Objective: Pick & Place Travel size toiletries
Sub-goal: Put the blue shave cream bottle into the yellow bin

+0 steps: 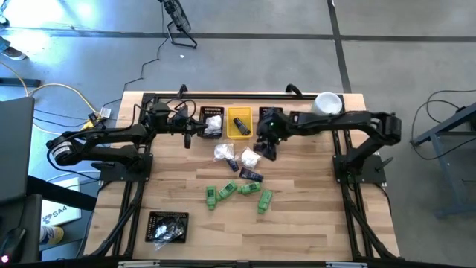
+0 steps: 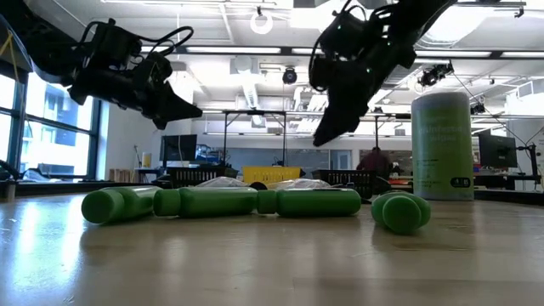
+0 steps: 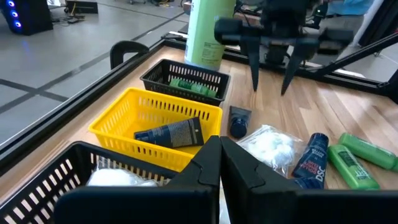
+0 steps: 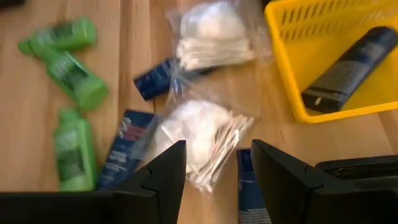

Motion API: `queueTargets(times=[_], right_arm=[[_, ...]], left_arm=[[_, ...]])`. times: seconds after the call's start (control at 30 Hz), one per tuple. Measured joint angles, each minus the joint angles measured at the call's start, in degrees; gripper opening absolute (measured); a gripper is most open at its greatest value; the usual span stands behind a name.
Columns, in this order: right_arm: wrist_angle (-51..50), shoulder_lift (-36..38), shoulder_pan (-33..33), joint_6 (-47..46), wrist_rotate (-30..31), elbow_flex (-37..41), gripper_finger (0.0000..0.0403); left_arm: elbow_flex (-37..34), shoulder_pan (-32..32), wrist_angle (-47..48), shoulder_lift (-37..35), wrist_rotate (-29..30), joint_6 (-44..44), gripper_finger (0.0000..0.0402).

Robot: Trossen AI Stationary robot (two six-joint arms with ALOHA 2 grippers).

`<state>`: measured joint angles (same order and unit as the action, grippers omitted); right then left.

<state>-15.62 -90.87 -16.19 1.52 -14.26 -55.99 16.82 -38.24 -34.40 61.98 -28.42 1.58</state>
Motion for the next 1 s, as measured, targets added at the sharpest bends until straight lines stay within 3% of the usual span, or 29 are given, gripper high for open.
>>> queueTargets(times=[0.37, 1.0], right_arm=[[0.59, -5.34, 2.67, 3.30, 10.19, 0.00, 0.0173], [1.61, -10.46, 2.93, 5.36, 13.57, 0.00, 0.0173]], left_arm=[[0.00, 0.00, 0.56, 0.00, -0.02, 0.17, 0.0000], [0.00, 0.00, 1.98, 0.00, 0.74, 0.20, 0.0000]])
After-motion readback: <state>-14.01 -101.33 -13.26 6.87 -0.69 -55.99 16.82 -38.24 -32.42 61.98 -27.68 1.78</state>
